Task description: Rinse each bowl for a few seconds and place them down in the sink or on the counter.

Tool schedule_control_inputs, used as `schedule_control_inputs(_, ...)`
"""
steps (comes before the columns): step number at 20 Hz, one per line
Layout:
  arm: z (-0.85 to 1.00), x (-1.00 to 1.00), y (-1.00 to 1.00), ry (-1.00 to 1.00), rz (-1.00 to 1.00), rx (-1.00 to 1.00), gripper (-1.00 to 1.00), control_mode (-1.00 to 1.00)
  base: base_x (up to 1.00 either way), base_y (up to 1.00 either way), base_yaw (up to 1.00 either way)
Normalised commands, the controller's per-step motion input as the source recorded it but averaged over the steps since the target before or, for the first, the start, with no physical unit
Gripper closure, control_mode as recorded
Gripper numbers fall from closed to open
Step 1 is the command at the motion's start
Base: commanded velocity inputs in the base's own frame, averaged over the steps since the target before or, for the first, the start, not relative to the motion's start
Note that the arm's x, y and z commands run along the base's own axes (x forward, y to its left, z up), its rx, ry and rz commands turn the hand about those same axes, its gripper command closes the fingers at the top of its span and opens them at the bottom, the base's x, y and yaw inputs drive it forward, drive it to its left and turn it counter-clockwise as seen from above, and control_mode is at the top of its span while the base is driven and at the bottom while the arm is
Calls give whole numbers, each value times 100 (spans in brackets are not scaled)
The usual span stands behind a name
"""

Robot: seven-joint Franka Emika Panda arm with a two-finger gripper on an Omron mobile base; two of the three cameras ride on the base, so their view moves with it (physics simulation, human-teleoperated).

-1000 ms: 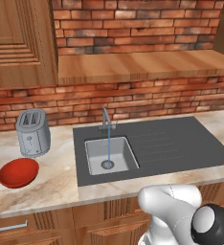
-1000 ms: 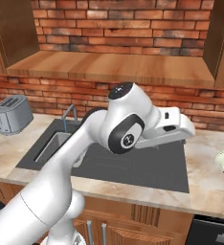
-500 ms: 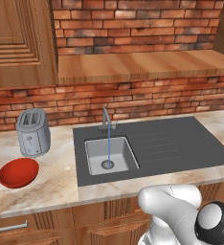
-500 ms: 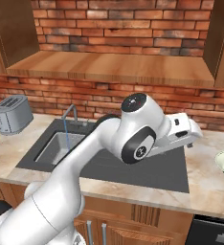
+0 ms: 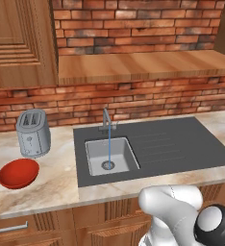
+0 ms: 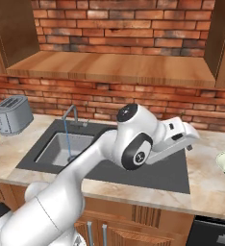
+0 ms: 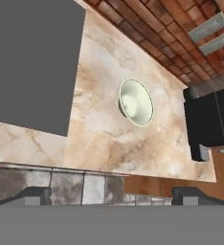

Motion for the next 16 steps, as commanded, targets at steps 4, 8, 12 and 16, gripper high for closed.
schedule_control_inputs(4,-15,25,-12,9,0,-5,-100,-100,0,0,0)
schedule_control_inputs(8,-14,26,-18,8,0,-2,-100,-100,0,0,0)
schedule_control_inputs(12,-15,21,-25,6,0,0,-100,-100,0,0,0)
schedule_control_inputs(16,-16,20,-25,3,0,0,-100,-100,0,0,0)
